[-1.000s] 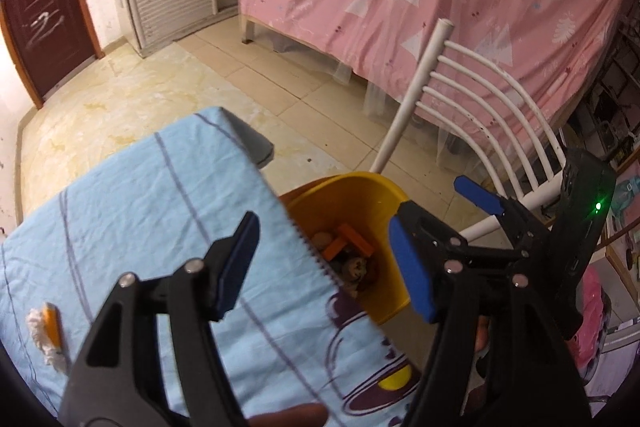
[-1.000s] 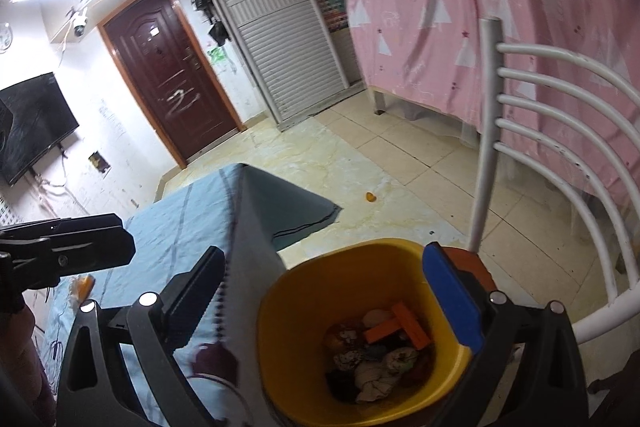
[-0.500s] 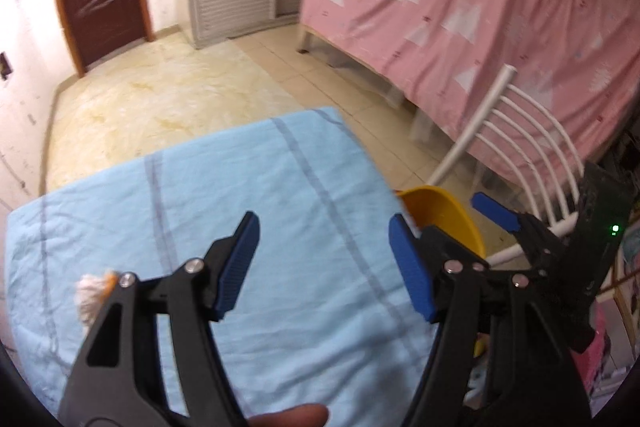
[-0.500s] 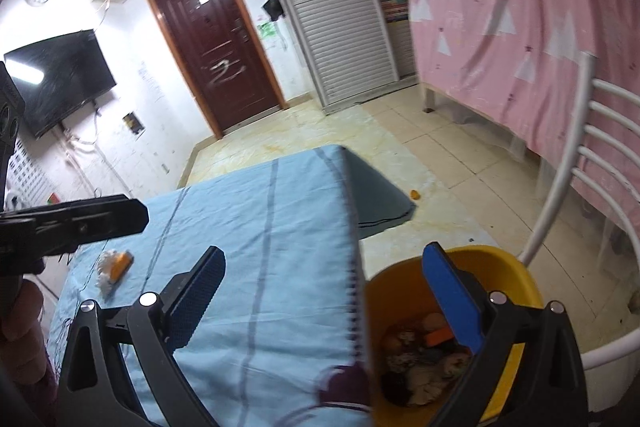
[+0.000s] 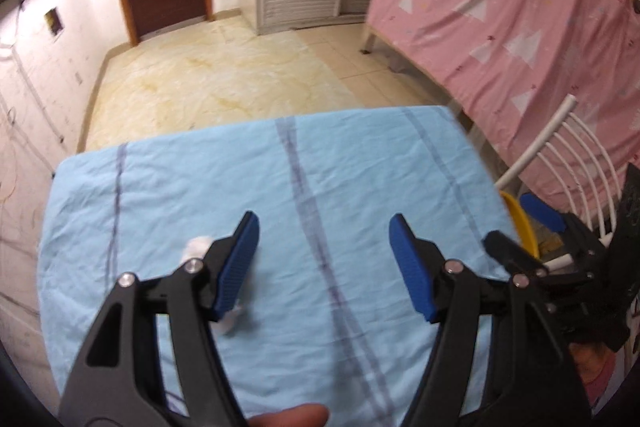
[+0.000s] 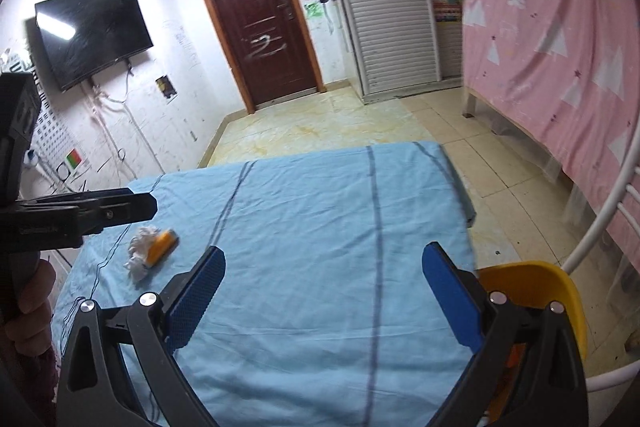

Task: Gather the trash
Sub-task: 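Move both tools back over the bedsheet toward the tissue and thread spool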

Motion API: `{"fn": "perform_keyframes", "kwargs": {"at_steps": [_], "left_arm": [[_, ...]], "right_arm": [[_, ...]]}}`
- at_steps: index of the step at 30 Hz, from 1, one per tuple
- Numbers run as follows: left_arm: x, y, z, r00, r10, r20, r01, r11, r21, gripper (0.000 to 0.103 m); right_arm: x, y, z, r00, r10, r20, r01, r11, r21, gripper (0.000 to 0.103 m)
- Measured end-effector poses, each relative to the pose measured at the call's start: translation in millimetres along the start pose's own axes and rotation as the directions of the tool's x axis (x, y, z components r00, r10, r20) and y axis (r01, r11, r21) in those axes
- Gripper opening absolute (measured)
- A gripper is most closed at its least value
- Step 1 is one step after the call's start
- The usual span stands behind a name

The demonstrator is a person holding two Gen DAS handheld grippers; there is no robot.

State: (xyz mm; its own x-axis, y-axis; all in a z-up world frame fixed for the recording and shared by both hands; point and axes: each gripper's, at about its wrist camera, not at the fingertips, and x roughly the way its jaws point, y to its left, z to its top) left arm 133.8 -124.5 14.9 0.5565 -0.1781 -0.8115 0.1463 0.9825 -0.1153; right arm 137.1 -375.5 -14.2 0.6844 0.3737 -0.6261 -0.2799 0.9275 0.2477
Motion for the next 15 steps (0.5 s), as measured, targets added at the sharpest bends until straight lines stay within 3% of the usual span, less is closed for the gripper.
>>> {"fn": "perform_keyframes", "kwargs": {"at_steps": [7,15], "left_arm": [[0,49,-14,0.998,0.060,-0.026,-0.062,0.995,-0.078,0.065],[11,79,-33,0.995,0.060,-0.074,-0.068,0.991,-0.116,0.065]], "right_arm": [[15,32,2,0.999,0.025,-0.030,-0.026,0.998,-0.049,0.092],[30,67,3,0.997,0.039,-0.062,-0.045,0.994,-0.102,0.092]]}}
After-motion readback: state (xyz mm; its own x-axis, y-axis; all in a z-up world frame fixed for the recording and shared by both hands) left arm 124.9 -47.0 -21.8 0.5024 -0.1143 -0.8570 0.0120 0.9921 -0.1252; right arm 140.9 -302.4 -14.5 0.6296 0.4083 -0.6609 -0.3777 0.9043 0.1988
